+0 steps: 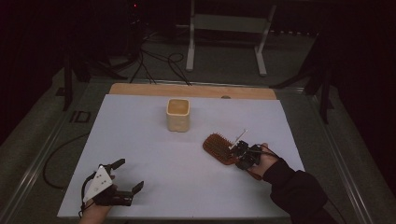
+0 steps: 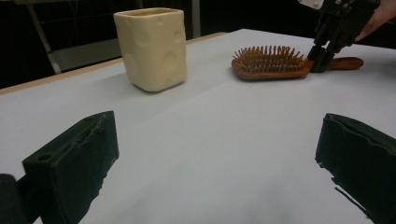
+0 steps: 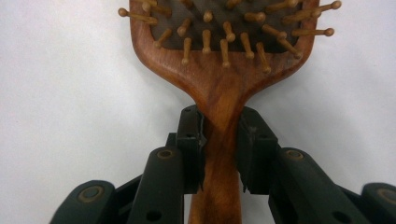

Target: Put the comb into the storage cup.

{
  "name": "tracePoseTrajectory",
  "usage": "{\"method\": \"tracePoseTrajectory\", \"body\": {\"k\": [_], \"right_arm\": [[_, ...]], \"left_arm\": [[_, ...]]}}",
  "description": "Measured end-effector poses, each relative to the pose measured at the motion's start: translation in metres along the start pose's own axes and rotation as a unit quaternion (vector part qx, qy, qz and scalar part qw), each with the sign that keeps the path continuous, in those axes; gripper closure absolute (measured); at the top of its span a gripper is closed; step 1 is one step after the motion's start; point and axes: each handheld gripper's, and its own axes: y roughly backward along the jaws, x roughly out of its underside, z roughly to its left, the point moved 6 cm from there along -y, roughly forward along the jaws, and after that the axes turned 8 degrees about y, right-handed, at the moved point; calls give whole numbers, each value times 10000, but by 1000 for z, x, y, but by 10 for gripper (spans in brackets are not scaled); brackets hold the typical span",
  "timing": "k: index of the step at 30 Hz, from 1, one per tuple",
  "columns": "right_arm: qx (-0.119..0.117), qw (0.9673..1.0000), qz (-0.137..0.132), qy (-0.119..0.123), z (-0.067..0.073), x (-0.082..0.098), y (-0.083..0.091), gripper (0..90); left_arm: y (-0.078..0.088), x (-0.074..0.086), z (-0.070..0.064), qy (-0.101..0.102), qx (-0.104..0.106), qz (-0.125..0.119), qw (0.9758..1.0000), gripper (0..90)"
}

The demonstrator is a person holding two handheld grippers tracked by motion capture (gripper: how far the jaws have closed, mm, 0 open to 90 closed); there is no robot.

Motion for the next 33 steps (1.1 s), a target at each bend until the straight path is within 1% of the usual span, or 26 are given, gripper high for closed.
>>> {"method": "tracePoseTrajectory", "body": {"k": [1,2,5,7,8,9,10,12,13,15,16,17,19,20,21,23,25,26,27,28,29,30,31,32,33], "right_arm": [[2,10000,-51,-11,0,1,0,727],[15,9998,-174,-49,0,3,1,727],[44,9990,-400,-180,1,5,1,728],[94,9986,-495,-163,2,7,1,728],[94,9986,-495,-163,2,7,1,728],[124,9981,-585,-169,2,7,2,728],[122,9979,-605,-173,2,7,2,728],[140,9973,-669,-255,3,7,2,728],[161,9973,-681,-203,3,8,2,728],[146,9966,-765,-278,4,7,2,728],[222,9960,-835,-231,3,7,2,728],[216,9956,-864,-276,4,7,2,728],[306,9949,-928,-264,6,6,3,728],[278,9944,-977,-303,6,5,4,728],[312,9936,-1052,-271,7,4,5,728],[291,9929,-1111,-321,8,3,8,728],[274,9924,-1153,-323,9,3,10,728],[308,9917,-1204,-315,9,3,12,728],[308,9917,-1204,-315,9,3,12,728],[261,9902,-1320,-381,11,2,14,728],[281,9888,-1404,-414,11,1,16,728],[222,9880,-1454,-482,12,0,17,728],[204,9864,-1542,-534,12,0,18,728],[204,9864,-1542,-534,12,0,18,728],[173,9846,-1639,-578,13,-1,20,728]], "left_arm": [[0,0,0,7,-2,1,10000,2],[0,0,0,15,3,1,10000,2],[0,0,0,17,0,-6,10000,2],[0,0,0,7,-11,0,10000,2],[0,0,0,13,-5,-2,10000,2],[0,0,0,16,-13,-6,10000,2],[0,0,0,17,-18,-5,10000,2],[0,0,0,17,-20,-3,10000,2],[0,0,0,14,-17,-6,10000,2],[0,0,1,17,-17,-2,10000,2],[0,0,1,17,-17,-2,10000,2],[0,0,1,19,-20,-3,10000,2],[0,0,1,14,-14,-14,10000,2],[0,0,1,17,-18,-12,10000,2],[0,0,1,17,-18,-12,10000,2],[0,0,1,11,-18,2,10000,2],[0,0,1,17,-15,-13,10000,2],[0,0,1,17,-15,-13,10000,2],[0,0,1,16,-22,-4,10000,2],[0,0,1,18,-20,3,10000,2],[0,0,1,14,-19,-3,10000,2],[0,0,1,14,-19,-3,10000,2],[0,0,1,19,-19,-6,10000,2],[0,0,1,19,-19,-6,10000,2],[0,0,1,20,-21,2,10000,2]]}}
